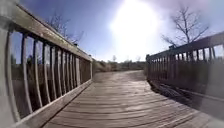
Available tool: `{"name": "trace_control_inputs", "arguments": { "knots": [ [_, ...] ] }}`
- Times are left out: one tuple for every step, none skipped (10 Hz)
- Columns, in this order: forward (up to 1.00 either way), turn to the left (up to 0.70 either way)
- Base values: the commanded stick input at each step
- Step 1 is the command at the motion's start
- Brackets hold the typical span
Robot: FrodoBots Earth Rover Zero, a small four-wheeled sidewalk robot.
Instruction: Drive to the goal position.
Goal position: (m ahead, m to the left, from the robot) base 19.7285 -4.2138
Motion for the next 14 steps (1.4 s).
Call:
{"name": "trace_control_inputs", "arguments": {
  "knots": [
    [0.5,-0.09],
    [0.5,-0.07],
    [0.5,-0.07],
    [0.5,-0.07],
    [0.5,-0.06],
    [0.5,-0.05],
    [0.5,-0.04],
    [0.5,-0.03],
    [0.5,-0.02],
    [0.5,-0.01],
    [0.5,0.0],
    [0.5,0.0],
    [0.5,0.0],
    [0.5,0.0]
  ]
}}
